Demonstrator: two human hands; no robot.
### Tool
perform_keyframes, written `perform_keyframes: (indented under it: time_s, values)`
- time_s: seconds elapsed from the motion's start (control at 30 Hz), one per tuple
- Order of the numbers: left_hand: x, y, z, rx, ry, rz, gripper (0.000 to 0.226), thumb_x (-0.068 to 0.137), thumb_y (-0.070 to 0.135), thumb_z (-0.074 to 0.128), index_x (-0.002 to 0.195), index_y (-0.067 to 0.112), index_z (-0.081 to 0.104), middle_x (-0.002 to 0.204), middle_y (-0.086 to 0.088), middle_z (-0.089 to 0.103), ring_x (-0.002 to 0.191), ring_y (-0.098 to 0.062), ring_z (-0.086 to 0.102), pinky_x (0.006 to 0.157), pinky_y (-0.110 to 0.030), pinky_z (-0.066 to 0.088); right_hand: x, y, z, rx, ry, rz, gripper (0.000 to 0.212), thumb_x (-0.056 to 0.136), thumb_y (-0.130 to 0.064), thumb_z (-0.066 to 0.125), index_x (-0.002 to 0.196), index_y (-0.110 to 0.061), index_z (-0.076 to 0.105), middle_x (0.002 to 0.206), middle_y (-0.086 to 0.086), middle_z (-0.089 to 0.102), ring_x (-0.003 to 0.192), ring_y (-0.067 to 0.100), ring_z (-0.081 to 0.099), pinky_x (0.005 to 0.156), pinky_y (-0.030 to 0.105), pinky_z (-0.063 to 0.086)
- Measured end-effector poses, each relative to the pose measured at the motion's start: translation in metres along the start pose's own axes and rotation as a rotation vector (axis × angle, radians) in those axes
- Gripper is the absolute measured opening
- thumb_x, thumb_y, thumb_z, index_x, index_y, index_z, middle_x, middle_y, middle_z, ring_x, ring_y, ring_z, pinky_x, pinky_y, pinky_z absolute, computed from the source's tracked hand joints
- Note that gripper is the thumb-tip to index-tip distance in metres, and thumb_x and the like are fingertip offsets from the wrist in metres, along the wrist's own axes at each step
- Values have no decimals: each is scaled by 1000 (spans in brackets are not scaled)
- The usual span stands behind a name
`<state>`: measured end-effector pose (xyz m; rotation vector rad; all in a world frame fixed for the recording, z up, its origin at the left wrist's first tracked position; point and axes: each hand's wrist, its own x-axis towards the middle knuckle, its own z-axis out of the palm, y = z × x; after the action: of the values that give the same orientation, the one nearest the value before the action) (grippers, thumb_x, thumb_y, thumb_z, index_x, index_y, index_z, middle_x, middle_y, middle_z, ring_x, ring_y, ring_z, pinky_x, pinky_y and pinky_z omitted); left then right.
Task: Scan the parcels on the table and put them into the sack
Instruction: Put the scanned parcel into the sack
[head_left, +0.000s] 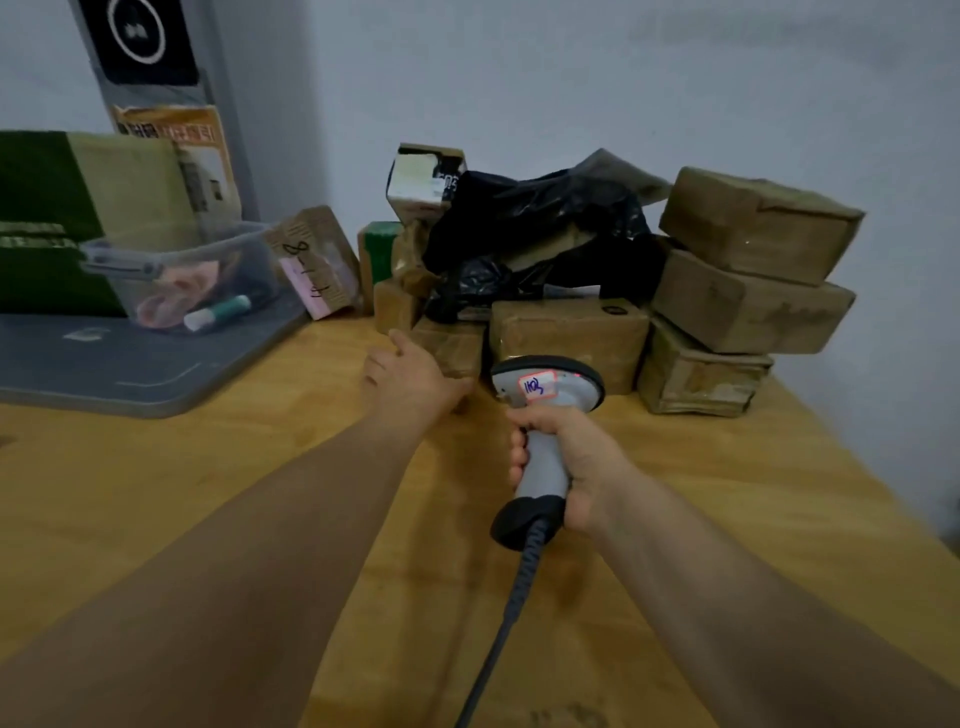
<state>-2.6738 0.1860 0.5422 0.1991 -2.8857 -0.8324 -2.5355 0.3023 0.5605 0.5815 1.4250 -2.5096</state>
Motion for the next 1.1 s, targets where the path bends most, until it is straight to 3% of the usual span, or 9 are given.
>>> perform_keyframes:
  time_s: [0.13, 0.27, 0.53, 0.67, 0.73, 0.8, 0.9, 1.0, 1.1]
  values:
    - [4, 0, -2, 50, 12, 38, 108, 73, 60, 70, 148, 1, 17, 143, -25, 33, 133, -39, 31, 109, -43, 30, -2, 1, -3, 10, 15, 0, 17, 88, -7, 60, 71, -7, 54, 51, 1, 50, 36, 10, 47, 38, 18, 43]
    - [-29, -18, -20, 103, -42, 36, 92, 73, 63, 67, 140, 9, 33, 136, -21, 34, 128, -38, 33, 104, -40, 34, -24, 6, -4, 16, 6, 8, 18, 86, -6, 60, 70, -8, 54, 55, 2, 50, 38, 11, 46, 38, 18, 43]
    - [-140, -85, -90, 78, -247, 82, 88, 72, 60, 68, 145, 31, 31, 133, -13, 32, 124, -32, 36, 103, -42, 41, -97, 57, -1, 4, -28, 77, 20, 88, -6, 60, 69, -7, 53, 53, 3, 49, 35, 11, 45, 36, 18, 41]
    - [-186, -113, -124, -247, -370, -13, 75, 70, 53, 72, 137, 32, 45, 132, -4, 40, 117, -25, 43, 95, -36, 44, -132, 83, -1, 7, -32, 83, 21, 87, -5, 60, 68, -7, 52, 51, 3, 49, 35, 11, 45, 37, 18, 41]
    - [-204, -123, -140, -458, -466, -74, 55, 81, 49, 66, 127, 23, 55, 116, -2, 53, 102, -20, 50, 84, -31, 41, -147, 94, -1, 2, -39, 91, 20, 87, -6, 60, 68, -7, 53, 51, 3, 49, 35, 11, 45, 37, 19, 41]
    - [-216, -131, -154, -528, -507, -169, 47, 88, 52, 55, 118, 17, 59, 98, -4, 57, 89, -21, 51, 84, -32, 40, -162, 102, 0, -12, -46, 88, 20, 87, -6, 60, 69, -7, 53, 51, 3, 50, 35, 11, 45, 37, 19, 41]
    - [-220, -134, -159, -550, -310, -207, 43, 93, 48, 51, 120, 16, 58, 103, -7, 57, 94, -23, 51, 84, -33, 40, -173, 109, 4, -43, -57, 78, 19, 88, -7, 60, 70, -7, 53, 52, 3, 50, 36, 11, 46, 38, 19, 41]
    - [-219, -126, -157, -420, -78, -12, 50, 97, 41, 46, 145, 25, 42, 143, -2, 47, 125, -24, 47, 94, -34, 40, -184, 114, 6, -62, -64, 64, 19, 87, -7, 60, 69, -7, 53, 53, 3, 51, 37, 11, 46, 38, 19, 41]
    - [-217, -119, -159, -72, -139, 70, 88, 68, 85, 46, 141, 37, 43, 137, -4, 52, 121, -28, 51, 97, -42, 48, -192, 117, 6, -98, -67, 48, 21, 87, -7, 61, 67, -8, 53, 53, 3, 51, 38, 11, 46, 38, 19, 41]
